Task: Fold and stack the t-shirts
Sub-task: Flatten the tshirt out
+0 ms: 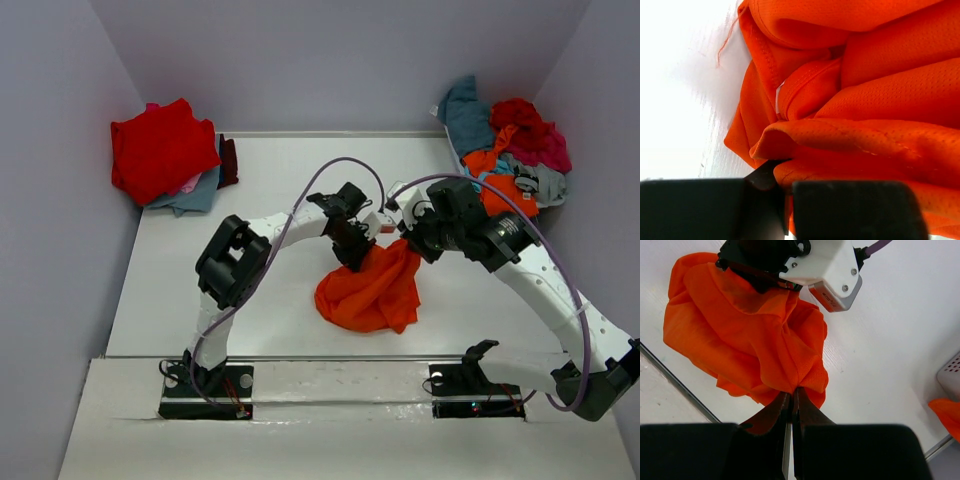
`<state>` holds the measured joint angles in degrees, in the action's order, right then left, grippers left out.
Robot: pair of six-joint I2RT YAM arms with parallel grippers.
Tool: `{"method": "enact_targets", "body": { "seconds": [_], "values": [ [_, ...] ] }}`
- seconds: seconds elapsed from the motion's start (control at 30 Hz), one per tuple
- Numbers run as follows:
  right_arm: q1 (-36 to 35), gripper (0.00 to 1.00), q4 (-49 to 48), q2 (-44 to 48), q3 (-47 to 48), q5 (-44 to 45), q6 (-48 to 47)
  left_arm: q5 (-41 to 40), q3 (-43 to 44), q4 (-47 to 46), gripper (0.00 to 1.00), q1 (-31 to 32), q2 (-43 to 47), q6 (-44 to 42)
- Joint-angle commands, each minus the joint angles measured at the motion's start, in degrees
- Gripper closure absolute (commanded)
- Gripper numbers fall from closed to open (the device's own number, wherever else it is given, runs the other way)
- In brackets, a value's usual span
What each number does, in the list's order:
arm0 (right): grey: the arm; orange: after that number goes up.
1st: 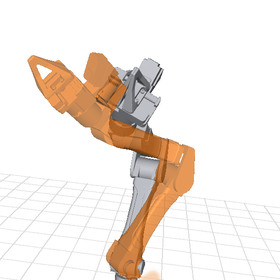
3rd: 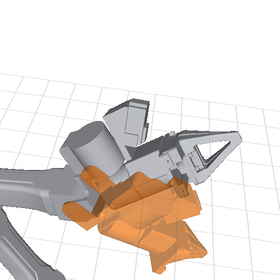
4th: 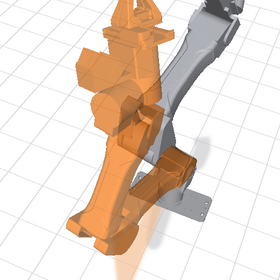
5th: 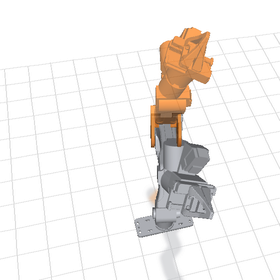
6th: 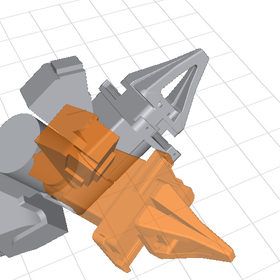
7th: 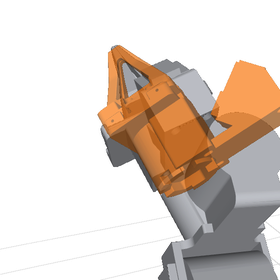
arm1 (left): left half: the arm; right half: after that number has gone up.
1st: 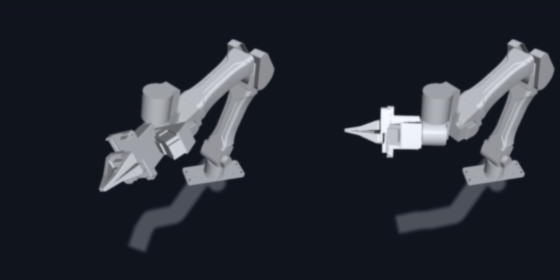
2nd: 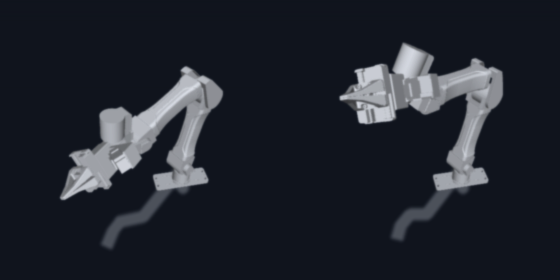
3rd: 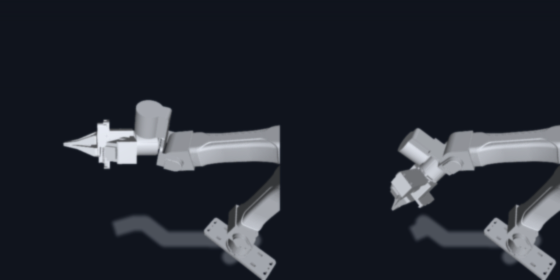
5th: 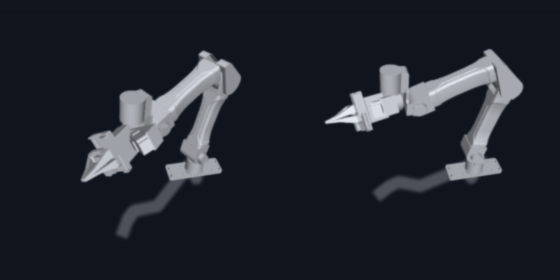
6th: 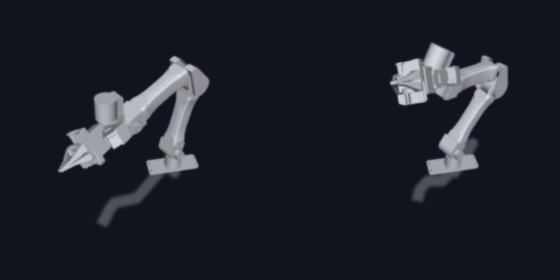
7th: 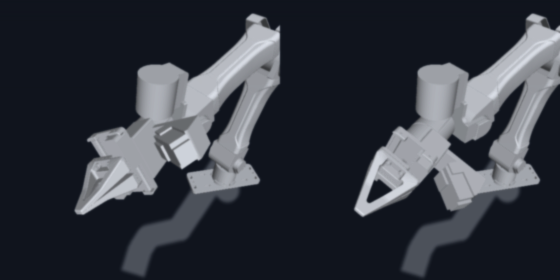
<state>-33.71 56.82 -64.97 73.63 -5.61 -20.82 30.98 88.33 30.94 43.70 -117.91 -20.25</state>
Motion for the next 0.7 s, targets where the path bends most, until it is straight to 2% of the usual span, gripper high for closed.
{"method": "enact_targets", "body": {
  "seconds": [0.0,0.17,0.4,0.67],
  "values": [
    [0.4,0.93,-0.7,0.8,0.5,0.0,-0.4,-2.0,1.3,0.7,0.94,0.5,2.6,-0.1],
    [0.4,0.93,-1.7,0.8,-0.2,0.2,-0.7,-9.1,-1.3,-2.2,0.94,-1.0,8.1,1.2],
    [0.4,0.93,-2.2,-0.3,-0.4,-0.4,-1.0,-7.4,-0.9,-2.2,0.94,-13.1,16.2,2.5],
    [0.4,0.93,-3.1,-2.3,0.1,0.2,-1.6,-8.7,-5.7,-4.0,0.94,-19.4,25.9,2.1]
  ]
}}
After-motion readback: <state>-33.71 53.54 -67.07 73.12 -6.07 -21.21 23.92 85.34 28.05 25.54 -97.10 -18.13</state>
